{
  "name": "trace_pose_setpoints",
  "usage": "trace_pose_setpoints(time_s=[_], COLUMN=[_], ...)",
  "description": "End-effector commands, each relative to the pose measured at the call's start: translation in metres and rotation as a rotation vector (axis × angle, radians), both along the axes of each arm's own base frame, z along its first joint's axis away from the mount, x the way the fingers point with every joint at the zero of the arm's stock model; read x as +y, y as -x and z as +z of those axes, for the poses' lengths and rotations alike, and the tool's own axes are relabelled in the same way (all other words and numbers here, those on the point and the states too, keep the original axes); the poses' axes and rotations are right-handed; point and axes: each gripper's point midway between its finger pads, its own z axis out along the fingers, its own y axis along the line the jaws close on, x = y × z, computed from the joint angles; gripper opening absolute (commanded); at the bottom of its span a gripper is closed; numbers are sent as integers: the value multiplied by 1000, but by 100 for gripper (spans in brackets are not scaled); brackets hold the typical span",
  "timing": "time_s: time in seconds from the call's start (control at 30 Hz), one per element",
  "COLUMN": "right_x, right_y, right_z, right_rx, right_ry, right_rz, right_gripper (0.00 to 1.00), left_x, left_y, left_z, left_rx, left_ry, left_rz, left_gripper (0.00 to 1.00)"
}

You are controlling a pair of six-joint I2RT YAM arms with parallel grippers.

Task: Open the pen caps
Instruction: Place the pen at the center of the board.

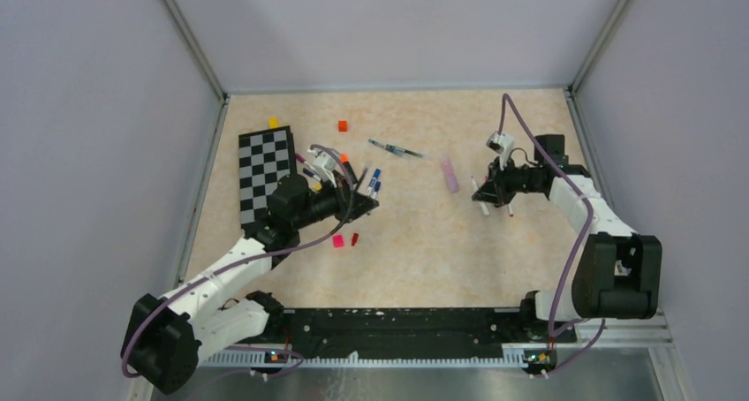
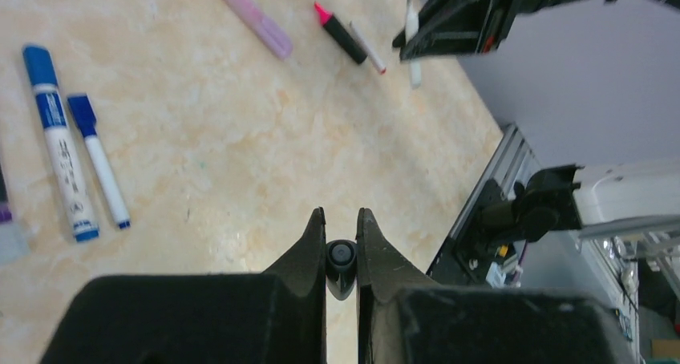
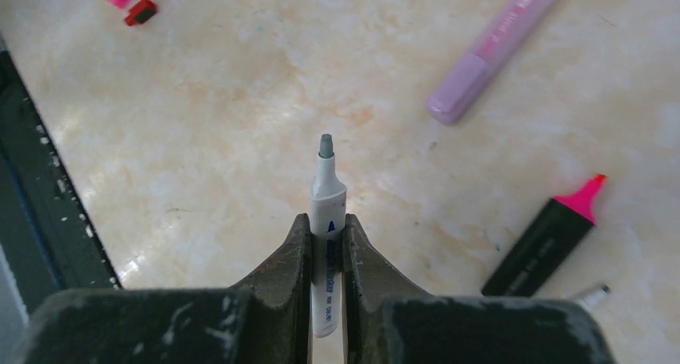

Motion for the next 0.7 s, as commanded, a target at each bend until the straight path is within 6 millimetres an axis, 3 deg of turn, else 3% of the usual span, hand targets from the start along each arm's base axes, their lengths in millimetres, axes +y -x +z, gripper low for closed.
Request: trace_pose_setpoints(time_s=[0.0, 0.13, 0.37, 0.47, 0.67], right_x=[-39, -79, -130, -145, -155], right_y=[-34, -50, -68, -70, -67], right_z=[12, -2, -24, -37, -60], right_rx=[-87, -80, -20, 35, 126], right_ry=[81, 202, 337, 360, 387], right_rz=[-179, -353, -601, -656, -678], right_gripper=[0, 0, 0, 0, 2], left_x=[1, -3, -9, -9, -7], left_y=[18, 24, 25, 23, 26], left_z=[-33, -55, -81, -95, -119], left_rx=[37, 67, 74, 94, 135], left_ry=[-103, -180, -329, -392, -467], left_rz=[-17, -13, 24, 37, 37], left_gripper=[0, 0, 0, 0, 0])
